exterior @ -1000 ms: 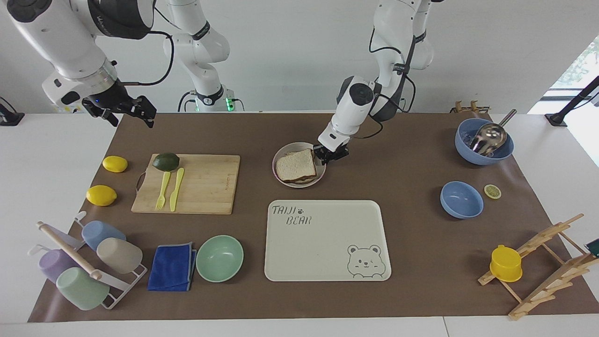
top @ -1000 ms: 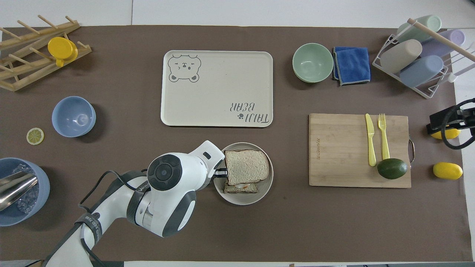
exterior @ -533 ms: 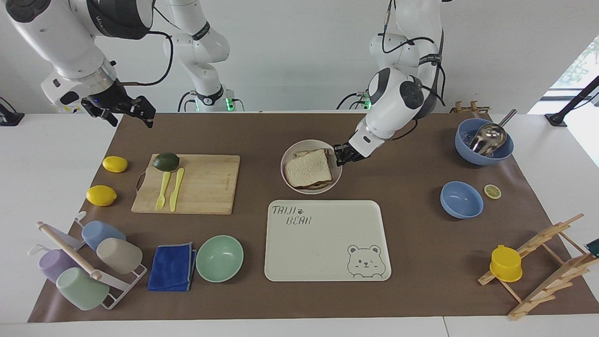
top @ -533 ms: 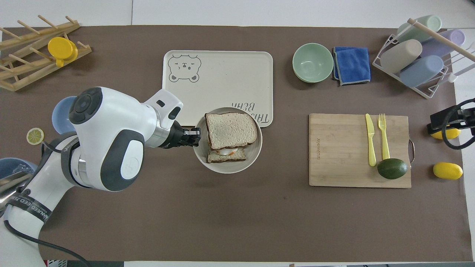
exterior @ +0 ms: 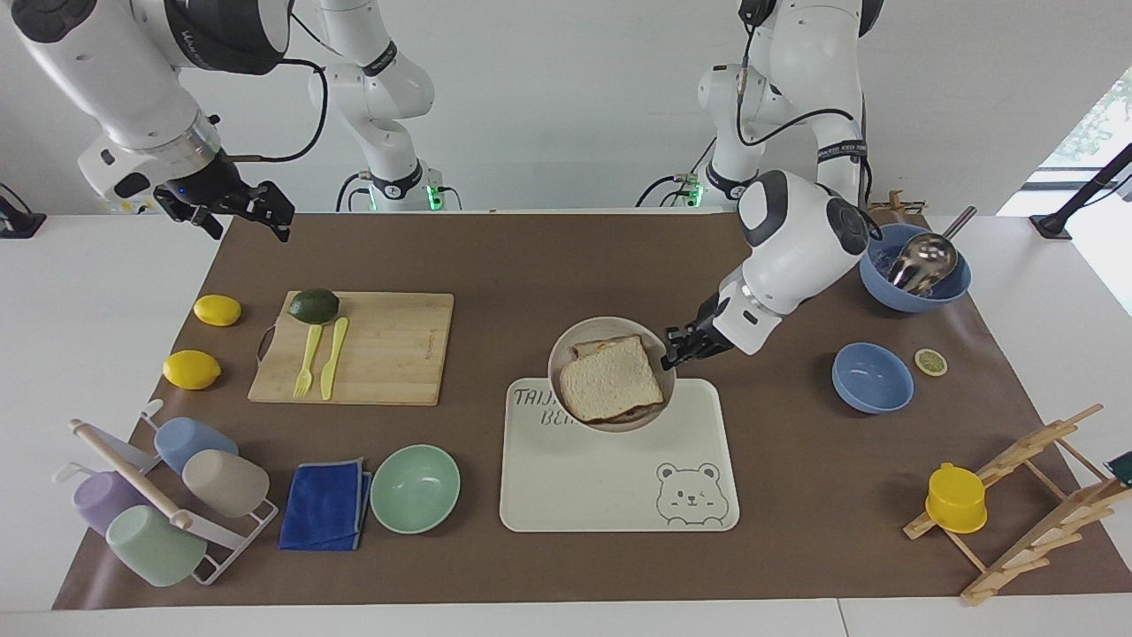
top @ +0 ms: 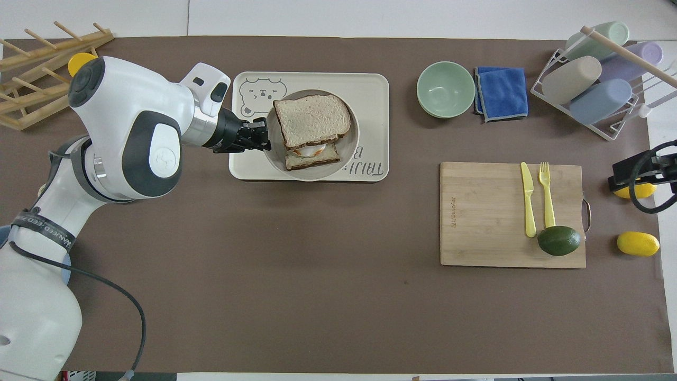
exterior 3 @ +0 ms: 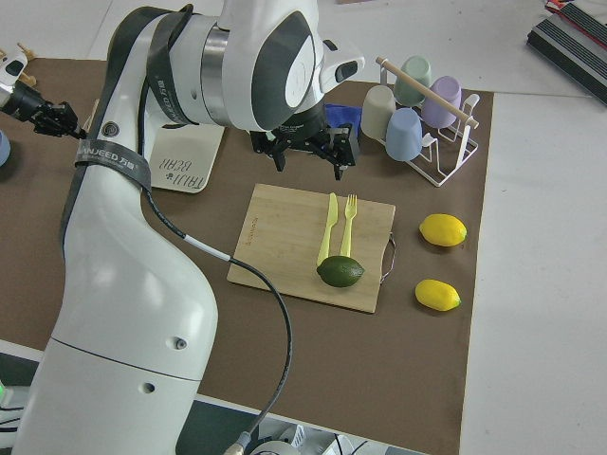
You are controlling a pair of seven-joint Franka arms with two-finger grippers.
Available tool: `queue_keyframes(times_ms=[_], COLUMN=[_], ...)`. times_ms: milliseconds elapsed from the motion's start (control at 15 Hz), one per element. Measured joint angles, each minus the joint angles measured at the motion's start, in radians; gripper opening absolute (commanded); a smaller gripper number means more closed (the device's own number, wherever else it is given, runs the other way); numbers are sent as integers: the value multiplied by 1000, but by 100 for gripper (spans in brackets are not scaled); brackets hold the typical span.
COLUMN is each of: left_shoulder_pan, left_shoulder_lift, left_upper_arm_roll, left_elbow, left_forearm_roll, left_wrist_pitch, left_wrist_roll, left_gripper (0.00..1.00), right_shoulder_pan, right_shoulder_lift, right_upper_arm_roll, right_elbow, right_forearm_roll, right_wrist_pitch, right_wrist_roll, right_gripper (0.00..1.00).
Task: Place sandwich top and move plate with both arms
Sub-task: 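Grasp the plate rim and slide the plate onto the bear tray, then open the left gripper and pull it back from the plate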
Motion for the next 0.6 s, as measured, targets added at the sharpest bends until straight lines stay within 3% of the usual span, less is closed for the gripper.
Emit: queue_keyframes(times_ms=[267,600], left_shoulder_pan=[22,19], left_shoulder_lift=[163,203], left_upper_arm_roll=[1,-3], left_elbow=[123,133], left_forearm_roll=[5,45], left_wrist_pitch=[16,87], left_wrist_roll=[47,84], left_gripper=[0,0], right_shoulder_pan=[0,3], right_shoulder_lift=[0,0], right_upper_arm_roll=[0,7], right_elbow=[0,0], right_forearm_roll=[-1,-6], right_wrist_pitch=[0,0], right_wrist_roll=[0,0], right_gripper=[100,100])
